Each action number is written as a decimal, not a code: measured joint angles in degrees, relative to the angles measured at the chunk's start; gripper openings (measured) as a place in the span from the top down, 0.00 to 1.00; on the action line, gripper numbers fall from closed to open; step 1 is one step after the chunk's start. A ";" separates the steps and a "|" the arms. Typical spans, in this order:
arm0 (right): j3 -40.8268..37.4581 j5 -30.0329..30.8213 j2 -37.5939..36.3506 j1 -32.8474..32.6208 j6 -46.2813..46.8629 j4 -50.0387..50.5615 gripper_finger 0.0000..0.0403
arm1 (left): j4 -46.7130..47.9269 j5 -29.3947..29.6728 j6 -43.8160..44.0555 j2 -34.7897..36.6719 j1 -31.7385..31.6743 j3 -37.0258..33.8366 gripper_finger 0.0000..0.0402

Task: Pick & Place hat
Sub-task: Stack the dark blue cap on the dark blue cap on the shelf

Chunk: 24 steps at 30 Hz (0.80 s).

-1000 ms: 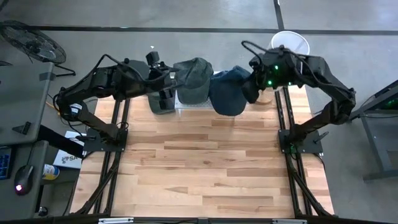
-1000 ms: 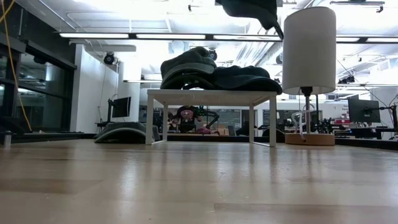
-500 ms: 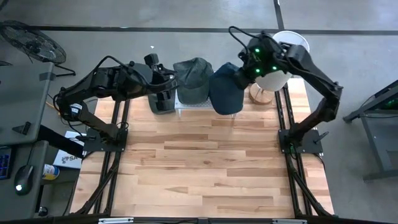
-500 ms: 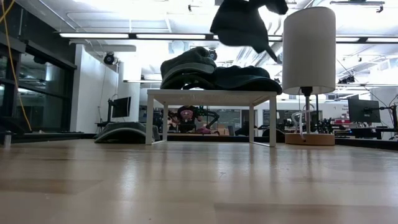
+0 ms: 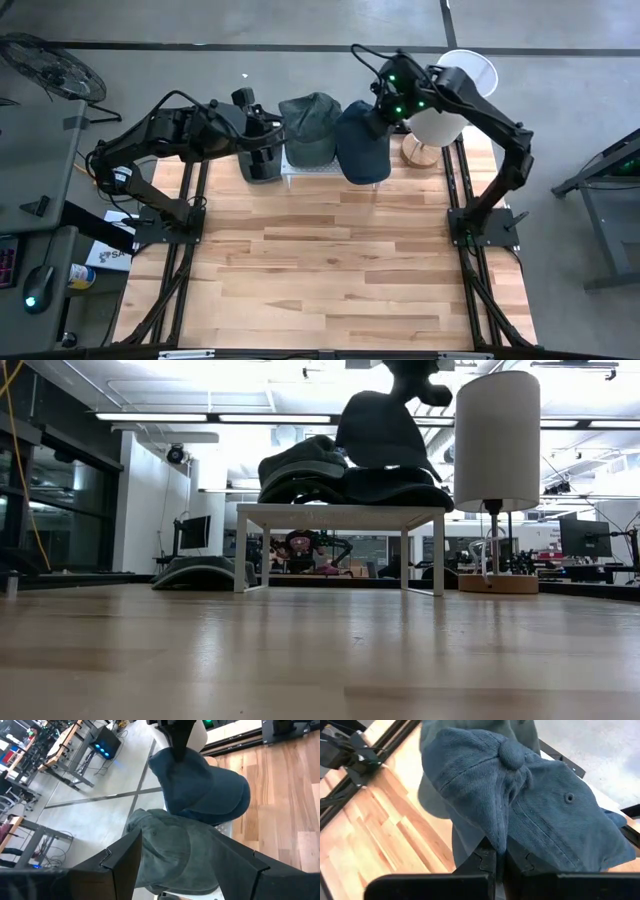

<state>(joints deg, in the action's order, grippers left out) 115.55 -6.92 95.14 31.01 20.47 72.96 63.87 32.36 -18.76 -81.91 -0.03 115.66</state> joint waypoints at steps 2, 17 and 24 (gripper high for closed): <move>0.00 0.11 0.59 0.38 0.00 0.05 1.00 | 0.33 0.00 0.00 0.00 0.00 0.00 0.46; 0.00 0.83 3.62 2.48 -1.05 -1.29 1.00 | 0.28 0.00 0.47 0.00 0.00 0.00 0.46; 0.00 0.94 3.62 2.48 -1.95 -1.74 1.00 | 0.18 0.12 0.66 0.00 0.00 0.00 0.46</move>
<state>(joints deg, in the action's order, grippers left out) 115.55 -5.98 98.76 33.50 18.52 71.22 64.05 32.48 -18.11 -81.91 -0.03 115.66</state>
